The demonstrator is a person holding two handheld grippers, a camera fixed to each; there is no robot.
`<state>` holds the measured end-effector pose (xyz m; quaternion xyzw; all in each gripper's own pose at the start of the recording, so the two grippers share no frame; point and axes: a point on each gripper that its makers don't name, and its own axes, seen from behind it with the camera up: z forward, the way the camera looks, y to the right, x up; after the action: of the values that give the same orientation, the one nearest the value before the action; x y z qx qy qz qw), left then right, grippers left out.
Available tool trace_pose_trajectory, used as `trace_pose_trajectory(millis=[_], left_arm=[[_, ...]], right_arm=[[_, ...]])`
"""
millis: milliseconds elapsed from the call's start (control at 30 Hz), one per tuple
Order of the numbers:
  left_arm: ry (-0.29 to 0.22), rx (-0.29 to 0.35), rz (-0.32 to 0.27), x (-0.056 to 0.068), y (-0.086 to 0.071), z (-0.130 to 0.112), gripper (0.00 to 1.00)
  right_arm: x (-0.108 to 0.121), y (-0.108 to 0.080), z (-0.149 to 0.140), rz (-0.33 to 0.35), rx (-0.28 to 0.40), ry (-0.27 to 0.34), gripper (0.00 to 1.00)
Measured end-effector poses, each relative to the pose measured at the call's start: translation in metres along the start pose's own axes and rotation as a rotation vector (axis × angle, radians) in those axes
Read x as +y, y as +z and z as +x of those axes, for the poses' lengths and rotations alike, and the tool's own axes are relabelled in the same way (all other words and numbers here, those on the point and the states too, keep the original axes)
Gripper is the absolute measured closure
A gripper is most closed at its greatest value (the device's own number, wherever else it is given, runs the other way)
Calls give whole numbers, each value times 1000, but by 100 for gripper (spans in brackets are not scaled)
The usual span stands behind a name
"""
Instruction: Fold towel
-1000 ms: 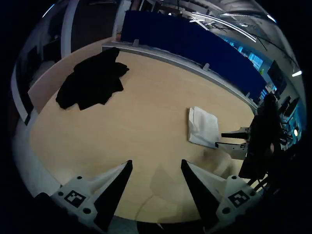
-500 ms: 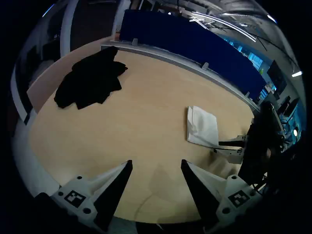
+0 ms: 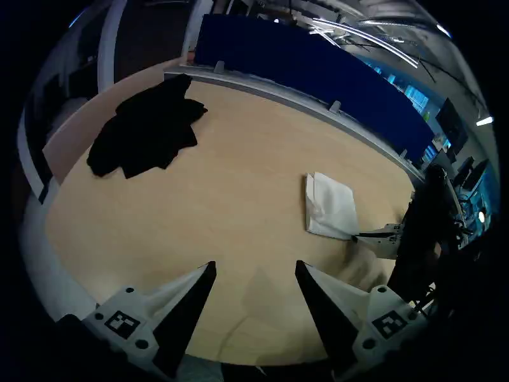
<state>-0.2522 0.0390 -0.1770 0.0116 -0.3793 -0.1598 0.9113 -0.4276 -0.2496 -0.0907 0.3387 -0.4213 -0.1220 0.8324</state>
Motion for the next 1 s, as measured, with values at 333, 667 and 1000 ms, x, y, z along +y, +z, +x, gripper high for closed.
trace_pose_trajectory(millis=[333, 667, 1000], left_arm=[[5, 9, -12, 5, 1, 5, 8], [7, 50, -44, 18, 1, 24, 8], [19, 86, -76, 31, 2, 43, 8]], right_arm=[[3, -30, 51, -16, 105, -38, 96], [20, -99, 156, -52, 282, -91, 97], [56, -150, 199, -111, 355, -90, 97]])
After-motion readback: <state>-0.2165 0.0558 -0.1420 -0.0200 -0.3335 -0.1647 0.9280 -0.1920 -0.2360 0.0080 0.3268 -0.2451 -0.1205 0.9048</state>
